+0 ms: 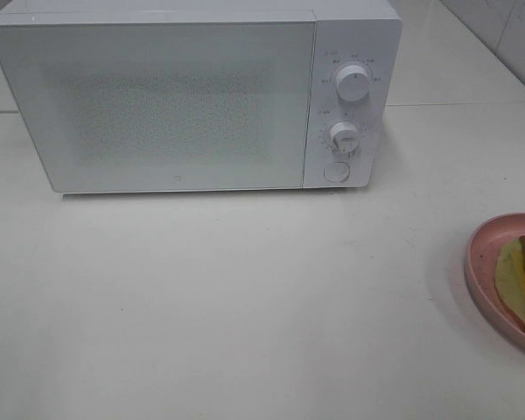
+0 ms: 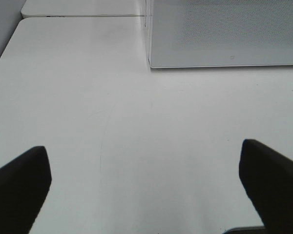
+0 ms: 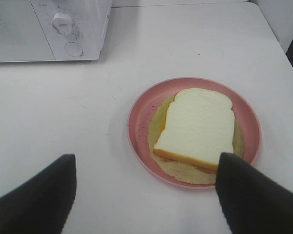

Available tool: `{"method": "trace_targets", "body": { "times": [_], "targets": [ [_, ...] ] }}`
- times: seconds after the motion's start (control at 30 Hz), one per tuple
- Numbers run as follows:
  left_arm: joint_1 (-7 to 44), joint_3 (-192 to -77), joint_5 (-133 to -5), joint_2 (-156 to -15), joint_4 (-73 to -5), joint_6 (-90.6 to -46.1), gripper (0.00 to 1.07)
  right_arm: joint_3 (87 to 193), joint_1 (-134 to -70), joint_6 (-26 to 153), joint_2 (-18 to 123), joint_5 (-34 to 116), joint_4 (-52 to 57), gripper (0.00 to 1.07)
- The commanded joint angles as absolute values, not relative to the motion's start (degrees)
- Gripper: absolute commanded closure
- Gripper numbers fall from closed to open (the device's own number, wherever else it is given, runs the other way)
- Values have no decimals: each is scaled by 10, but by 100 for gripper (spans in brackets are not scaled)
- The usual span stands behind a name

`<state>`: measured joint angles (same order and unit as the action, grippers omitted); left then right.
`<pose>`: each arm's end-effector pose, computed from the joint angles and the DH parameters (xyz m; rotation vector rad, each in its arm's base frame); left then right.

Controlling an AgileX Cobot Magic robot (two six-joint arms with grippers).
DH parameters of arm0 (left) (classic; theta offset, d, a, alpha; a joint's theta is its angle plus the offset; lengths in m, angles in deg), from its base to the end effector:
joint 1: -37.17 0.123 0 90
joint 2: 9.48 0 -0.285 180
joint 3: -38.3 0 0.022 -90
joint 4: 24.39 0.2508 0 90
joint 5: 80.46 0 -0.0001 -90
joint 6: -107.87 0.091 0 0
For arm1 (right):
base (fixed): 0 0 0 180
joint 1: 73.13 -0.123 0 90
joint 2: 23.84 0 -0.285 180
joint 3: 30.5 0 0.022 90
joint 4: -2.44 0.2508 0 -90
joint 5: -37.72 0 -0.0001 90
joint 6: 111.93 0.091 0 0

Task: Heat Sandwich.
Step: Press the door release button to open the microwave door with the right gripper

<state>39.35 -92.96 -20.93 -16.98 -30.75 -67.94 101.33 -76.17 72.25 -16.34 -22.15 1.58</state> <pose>-0.0043 -0.0089 0.2786 0.0392 2.0158 -0.0617 -0.0057 -0.0015 0.2805 0.0207 2.0169 0.0622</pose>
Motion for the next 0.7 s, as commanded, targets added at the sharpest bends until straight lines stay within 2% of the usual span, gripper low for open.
{"method": "trace_targets", "body": {
  "times": [0.03,0.7],
  "targets": [
    [389,-927,-215,-155,-309,-681,6,1013,-759,714,-178,-216,16,31],
    [389,-927,-215,-155,-309,-681,6,1021,-759,714,-145,-206,16,31]
  ]
}}
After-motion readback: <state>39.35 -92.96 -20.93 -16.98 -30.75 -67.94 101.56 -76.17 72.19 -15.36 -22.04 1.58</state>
